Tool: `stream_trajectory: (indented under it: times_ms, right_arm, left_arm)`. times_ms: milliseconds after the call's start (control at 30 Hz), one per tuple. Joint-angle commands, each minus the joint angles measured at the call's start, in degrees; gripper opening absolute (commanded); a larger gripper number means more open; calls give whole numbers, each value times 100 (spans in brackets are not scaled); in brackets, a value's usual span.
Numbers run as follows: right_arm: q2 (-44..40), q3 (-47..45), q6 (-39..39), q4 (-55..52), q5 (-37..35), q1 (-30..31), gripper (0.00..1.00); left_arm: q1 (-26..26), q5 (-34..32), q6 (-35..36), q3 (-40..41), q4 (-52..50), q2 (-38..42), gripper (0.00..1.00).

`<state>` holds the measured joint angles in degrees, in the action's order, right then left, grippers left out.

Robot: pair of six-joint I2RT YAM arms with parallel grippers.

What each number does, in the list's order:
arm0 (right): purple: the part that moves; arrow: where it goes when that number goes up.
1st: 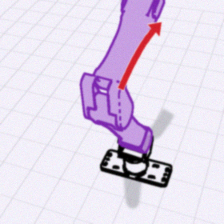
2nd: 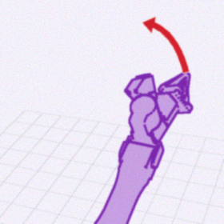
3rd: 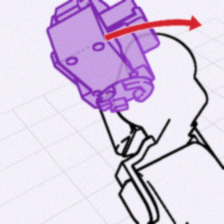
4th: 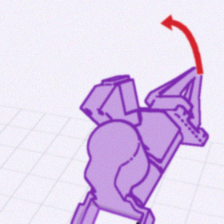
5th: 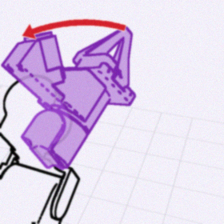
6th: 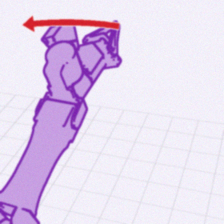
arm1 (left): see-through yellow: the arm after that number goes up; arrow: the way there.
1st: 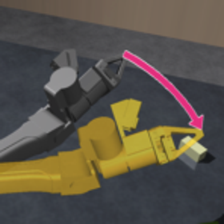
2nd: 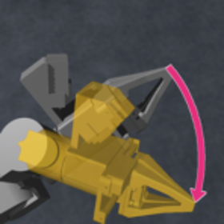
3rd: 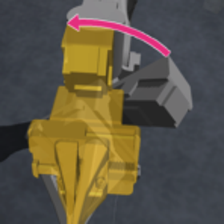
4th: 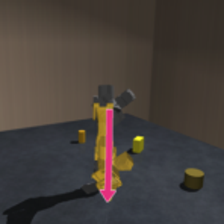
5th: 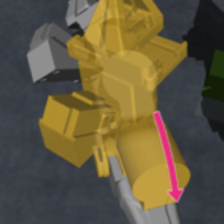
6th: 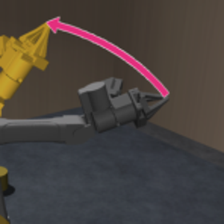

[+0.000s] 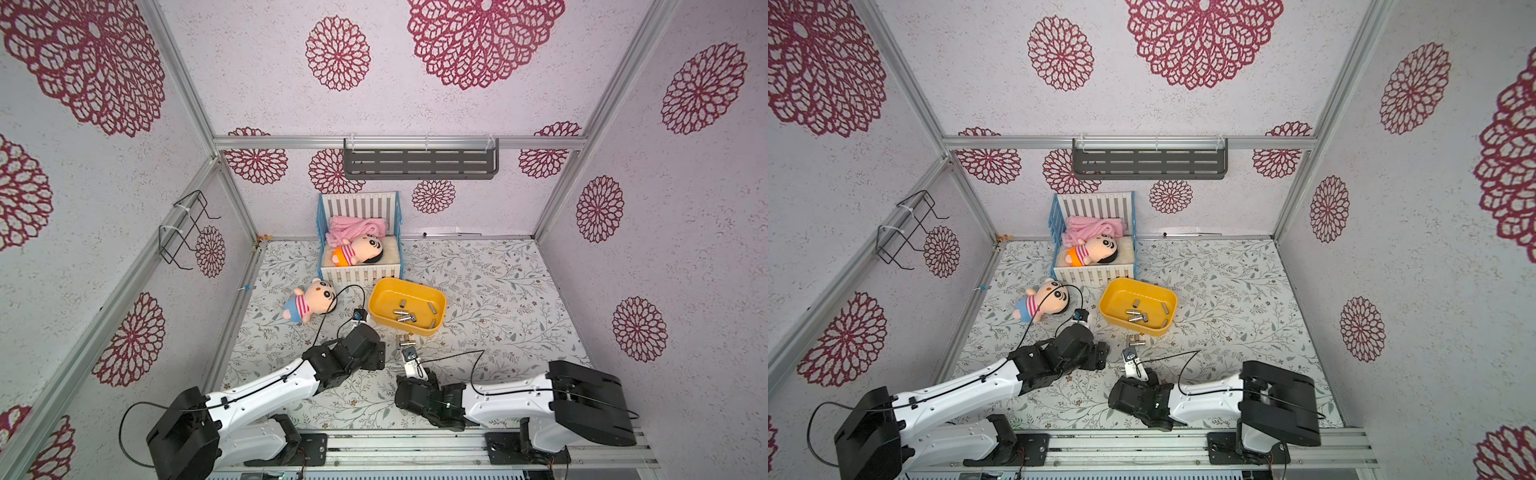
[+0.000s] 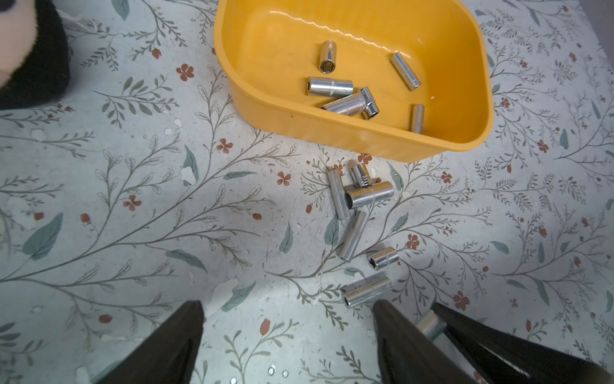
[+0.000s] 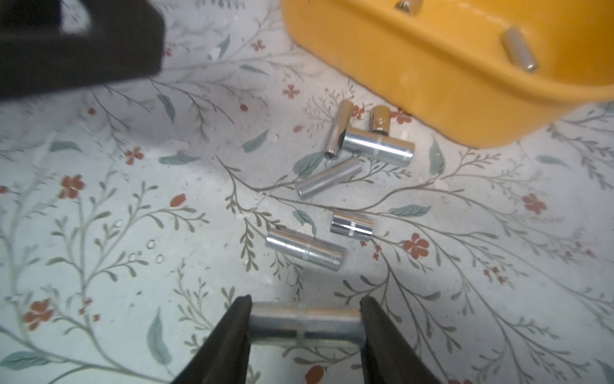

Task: Put the screws on the desktop into the storage box
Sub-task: Pick up the screw from the center of the board, then place the screw in the storage box.

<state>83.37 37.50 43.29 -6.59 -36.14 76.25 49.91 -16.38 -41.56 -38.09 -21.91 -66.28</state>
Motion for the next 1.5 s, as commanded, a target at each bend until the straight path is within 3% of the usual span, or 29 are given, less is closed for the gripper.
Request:
stream_trajectory:
  times_ms: [0,233,433,633,933,1200,1467]
  right_arm:
    - [-776,12,-386,-54,-51,-226,42]
    - [-1194,335,-1331,404,1201,-1929,42]
    - [-270,1036,-1683,726,1931,-3037,42]
    - [958,2036,-1722,456,2029,-3446,43]
    - [1398,2469,-1614,125,1896,-3503,67]
    - [146,1584,-1502,118,1733,-3218,67]
    - [-1181,119,-629,605,918,-1714,60]
  left_arm:
    - [-51,-156,137,106,202,133,84]
    - [-52,199,292,83,389,-51,83]
    - [-47,249,348,12,398,-188,84]
    - [-52,364,392,-5,398,-179,85]
    - [-52,345,432,29,389,-56,88]
    - [-52,285,439,4,382,-100,89]
    - [-60,123,414,-92,276,-261,90]
